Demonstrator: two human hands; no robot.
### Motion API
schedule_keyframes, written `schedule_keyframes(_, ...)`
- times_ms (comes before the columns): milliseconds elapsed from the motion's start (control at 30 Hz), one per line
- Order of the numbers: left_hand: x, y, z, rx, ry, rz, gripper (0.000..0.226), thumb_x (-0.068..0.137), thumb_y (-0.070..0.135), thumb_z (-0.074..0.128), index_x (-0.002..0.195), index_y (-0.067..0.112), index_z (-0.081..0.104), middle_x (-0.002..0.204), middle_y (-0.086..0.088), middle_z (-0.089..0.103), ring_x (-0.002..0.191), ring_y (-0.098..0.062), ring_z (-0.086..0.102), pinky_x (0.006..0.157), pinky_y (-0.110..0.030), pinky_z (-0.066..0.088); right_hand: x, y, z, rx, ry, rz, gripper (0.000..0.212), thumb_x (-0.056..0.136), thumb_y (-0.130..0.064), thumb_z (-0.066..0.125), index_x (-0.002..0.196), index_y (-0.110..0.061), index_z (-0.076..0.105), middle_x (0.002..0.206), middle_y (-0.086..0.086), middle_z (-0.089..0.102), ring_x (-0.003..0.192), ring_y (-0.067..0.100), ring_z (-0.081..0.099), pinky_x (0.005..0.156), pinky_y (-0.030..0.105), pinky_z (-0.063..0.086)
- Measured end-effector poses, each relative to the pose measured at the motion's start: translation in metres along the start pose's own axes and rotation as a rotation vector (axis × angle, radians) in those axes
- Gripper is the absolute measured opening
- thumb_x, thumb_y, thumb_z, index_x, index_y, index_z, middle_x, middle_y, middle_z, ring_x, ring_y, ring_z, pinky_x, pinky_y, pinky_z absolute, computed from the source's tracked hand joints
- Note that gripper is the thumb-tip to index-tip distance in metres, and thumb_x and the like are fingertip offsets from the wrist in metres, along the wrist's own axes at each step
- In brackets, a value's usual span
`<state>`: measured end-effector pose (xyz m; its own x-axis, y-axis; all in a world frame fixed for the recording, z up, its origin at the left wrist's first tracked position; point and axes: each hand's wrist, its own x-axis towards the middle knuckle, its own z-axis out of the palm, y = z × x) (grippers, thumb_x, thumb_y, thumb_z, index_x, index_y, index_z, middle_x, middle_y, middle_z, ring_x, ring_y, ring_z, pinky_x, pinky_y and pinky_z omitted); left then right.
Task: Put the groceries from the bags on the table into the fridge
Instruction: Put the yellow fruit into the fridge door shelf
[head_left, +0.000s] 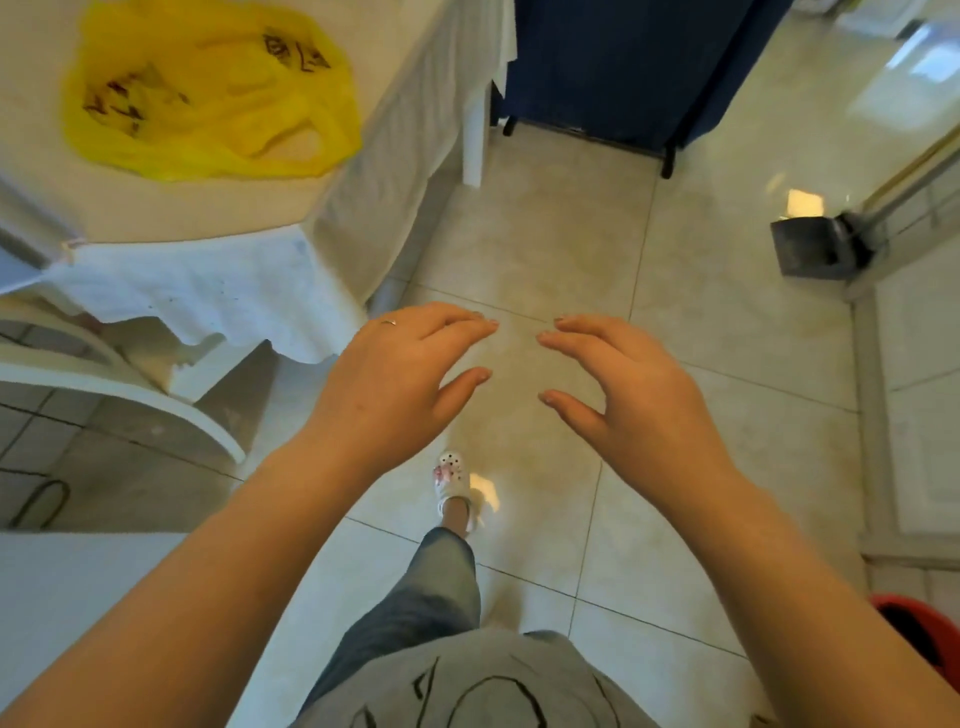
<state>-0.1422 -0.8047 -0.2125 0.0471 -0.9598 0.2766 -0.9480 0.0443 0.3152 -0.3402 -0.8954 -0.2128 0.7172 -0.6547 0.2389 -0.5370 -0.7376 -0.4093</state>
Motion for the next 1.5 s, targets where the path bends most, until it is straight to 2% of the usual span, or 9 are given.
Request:
schedule_keyframes(267, 0.156, -0.092, 0.026, -0.035, -0.016, -0.045, 0.039, 0.086, 0.032, 0.058, 0.122, 0.016, 0.06, 0.115, -0.003, 0.064, 0.101, -0.021, 0.06, 0.081, -0.029, 0.046, 0.164, 0.069, 0.011, -0.002, 0.007, 0.013, 0.043, 0.079, -0.027, 0.072, 0.12, -0.021, 0.06, 0.124, -0.001, 0.058, 0.113, 0.02, 0.055, 0.087, 0.034, 0.047)
schedule_keyframes(400, 0.238, -0.137, 0.024, -0.018, -0.035, -0.046, 0.038, 0.086, 0.026, 0.064, 0.121, 0.013, 0.061, 0.115, -0.006, 0.064, 0.101, -0.025, 0.062, 0.081, -0.034, 0.049, 0.243, 0.101, 0.015, 0.004, 0.007, 0.042, 0.044, 0.078, -0.028, 0.072, 0.12, -0.021, 0.06, 0.124, 0.0, 0.058, 0.113, 0.02, 0.055, 0.085, 0.035, 0.049)
schedule_keyframes(600, 0.341, -0.192, 0.025, 0.017, -0.02, -0.086, 0.038, 0.086, 0.027, 0.065, 0.122, 0.015, 0.06, 0.115, -0.003, 0.064, 0.099, -0.023, 0.062, 0.08, -0.031, 0.048, 0.358, 0.152, 0.017, 0.007, -0.013, 0.023, 0.044, 0.08, -0.029, 0.071, 0.122, -0.021, 0.06, 0.125, -0.001, 0.058, 0.114, 0.019, 0.054, 0.088, 0.03, 0.044)
schedule_keyframes(800, 0.444, -0.246, 0.045, 0.053, 0.046, -0.224, 0.036, 0.087, 0.028, 0.063, 0.121, 0.017, 0.061, 0.116, -0.002, 0.063, 0.103, -0.024, 0.061, 0.082, -0.033, 0.047, 0.494, 0.222, 0.027, 0.039, -0.059, -0.108, 0.043, 0.082, -0.032, 0.066, 0.123, -0.02, 0.059, 0.128, -0.001, 0.056, 0.116, 0.017, 0.052, 0.093, 0.021, 0.035)
schedule_keyframes(933, 0.516, -0.276, 0.06, 0.061, 0.042, -0.36, 0.037, 0.088, 0.029, 0.063, 0.123, 0.018, 0.059, 0.119, -0.002, 0.061, 0.106, -0.022, 0.058, 0.084, -0.027, 0.042, 0.592, 0.273, 0.029, 0.06, -0.125, -0.222, 0.042, 0.082, -0.03, 0.068, 0.121, -0.018, 0.059, 0.126, 0.001, 0.057, 0.113, 0.02, 0.054, 0.091, 0.029, 0.046)
schedule_keyframes(1033, 0.567, -0.293, 0.06, 0.058, 0.042, -0.464, 0.039, 0.09, 0.033, 0.059, 0.127, 0.021, 0.057, 0.124, 0.0, 0.059, 0.11, -0.02, 0.056, 0.086, -0.029, 0.042, 0.663, 0.298, 0.025, 0.085, -0.169, -0.292, 0.042, 0.081, -0.027, 0.069, 0.121, -0.018, 0.06, 0.126, 0.0, 0.057, 0.113, 0.019, 0.053, 0.089, 0.028, 0.044)
schedule_keyframes(1200, 0.617, -0.338, 0.05, 0.118, 0.148, -0.6, 0.037, 0.09, 0.034, 0.056, 0.125, 0.021, 0.059, 0.122, 0.001, 0.061, 0.109, -0.02, 0.057, 0.085, -0.026, 0.041, 0.764, 0.307, 0.038, 0.134, -0.24, -0.381, 0.043, 0.08, -0.026, 0.07, 0.122, -0.021, 0.059, 0.128, -0.004, 0.055, 0.114, 0.014, 0.051, 0.091, 0.019, 0.035)
schedule_keyframes(1300, 0.637, -0.371, 0.045, 0.153, 0.206, -0.643, 0.038, 0.088, 0.035, 0.054, 0.122, 0.02, 0.061, 0.119, 0.0, 0.063, 0.106, -0.021, 0.06, 0.084, -0.031, 0.047, 0.817, 0.304, 0.056, 0.157, -0.284, -0.461, 0.043, 0.079, -0.025, 0.071, 0.121, -0.02, 0.06, 0.128, -0.004, 0.055, 0.115, 0.014, 0.051, 0.093, 0.016, 0.035)
schedule_keyframes(1500, 0.674, -0.449, 0.027, 0.199, 0.291, -0.705, 0.035, 0.087, 0.03, 0.059, 0.12, 0.019, 0.062, 0.118, 0.0, 0.064, 0.106, -0.021, 0.06, 0.082, -0.033, 0.048, 0.924, 0.277, 0.092, 0.181, -0.307, -0.566, 0.043, 0.08, -0.026, 0.07, 0.121, -0.02, 0.06, 0.127, -0.003, 0.054, 0.116, 0.018, 0.051, 0.089, 0.033, 0.047)
